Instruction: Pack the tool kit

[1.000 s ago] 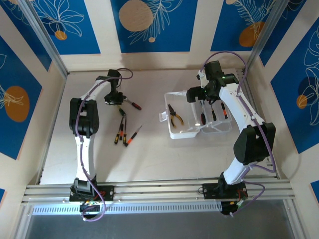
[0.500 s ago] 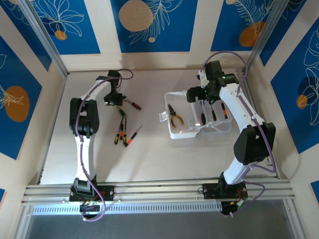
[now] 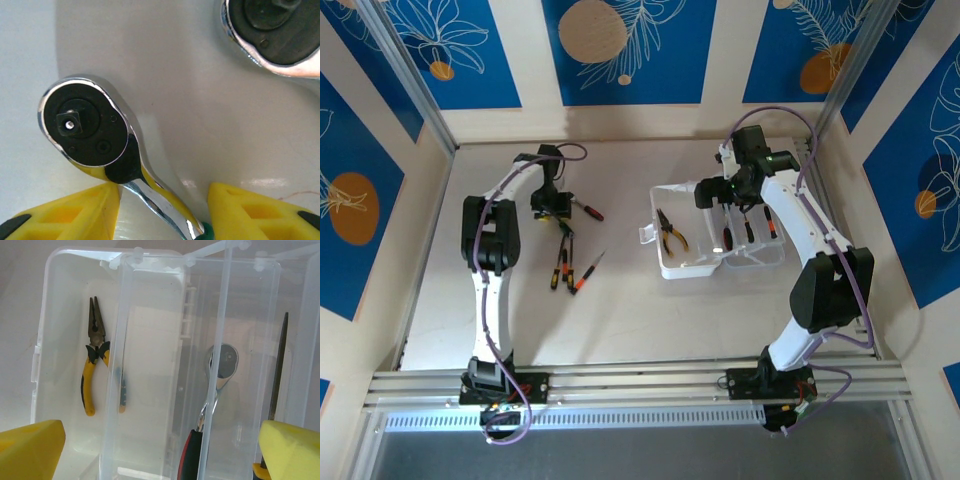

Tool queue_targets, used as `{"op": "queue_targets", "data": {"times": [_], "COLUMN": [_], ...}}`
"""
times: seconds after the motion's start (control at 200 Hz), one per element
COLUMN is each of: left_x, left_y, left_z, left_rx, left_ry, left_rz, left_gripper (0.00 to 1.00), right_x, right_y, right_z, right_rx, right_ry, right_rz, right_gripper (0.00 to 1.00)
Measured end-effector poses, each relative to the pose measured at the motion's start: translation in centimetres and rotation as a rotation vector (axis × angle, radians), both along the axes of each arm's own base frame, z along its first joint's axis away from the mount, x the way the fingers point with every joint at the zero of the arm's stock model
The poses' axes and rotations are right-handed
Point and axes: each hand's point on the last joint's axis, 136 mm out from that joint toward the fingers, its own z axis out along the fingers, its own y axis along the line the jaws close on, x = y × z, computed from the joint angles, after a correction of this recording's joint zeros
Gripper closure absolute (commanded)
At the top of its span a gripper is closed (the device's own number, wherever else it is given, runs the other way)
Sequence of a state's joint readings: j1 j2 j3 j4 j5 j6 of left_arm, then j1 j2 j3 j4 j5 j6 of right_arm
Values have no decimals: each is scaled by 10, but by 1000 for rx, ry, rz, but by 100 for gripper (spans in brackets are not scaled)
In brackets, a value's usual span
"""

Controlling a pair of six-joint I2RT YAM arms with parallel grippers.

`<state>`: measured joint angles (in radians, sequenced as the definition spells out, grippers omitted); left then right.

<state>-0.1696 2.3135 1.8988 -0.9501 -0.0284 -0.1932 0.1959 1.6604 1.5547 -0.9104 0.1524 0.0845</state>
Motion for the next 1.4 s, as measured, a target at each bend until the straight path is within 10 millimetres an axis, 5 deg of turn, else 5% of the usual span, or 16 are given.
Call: {"op": "queue_targets", "data": {"times": [0.26, 0.775, 1.206, 1.401], "left_x": [1, 2, -6, -13], "left_y": [2, -1, -16, -34], "left_z": [1, 3, 9, 36], "left_rx": [4, -19, -93, -178], "left_ry": [-5, -15, -7, -37], "left_rz": [29, 66, 49, 24], "left_gripper": [75, 100, 100, 100], "right_x": [-2, -8, -9, -9], "right_y": [-2, -7, -8, -6], "right_z": [-3, 11, 13, 16], "right_rx": [6, 26, 30, 43], "right_ry": [4, -30, -36, -39], "right_rz": [-3, -14, -14, -11], "right_gripper": [1, 1, 1, 1]}}
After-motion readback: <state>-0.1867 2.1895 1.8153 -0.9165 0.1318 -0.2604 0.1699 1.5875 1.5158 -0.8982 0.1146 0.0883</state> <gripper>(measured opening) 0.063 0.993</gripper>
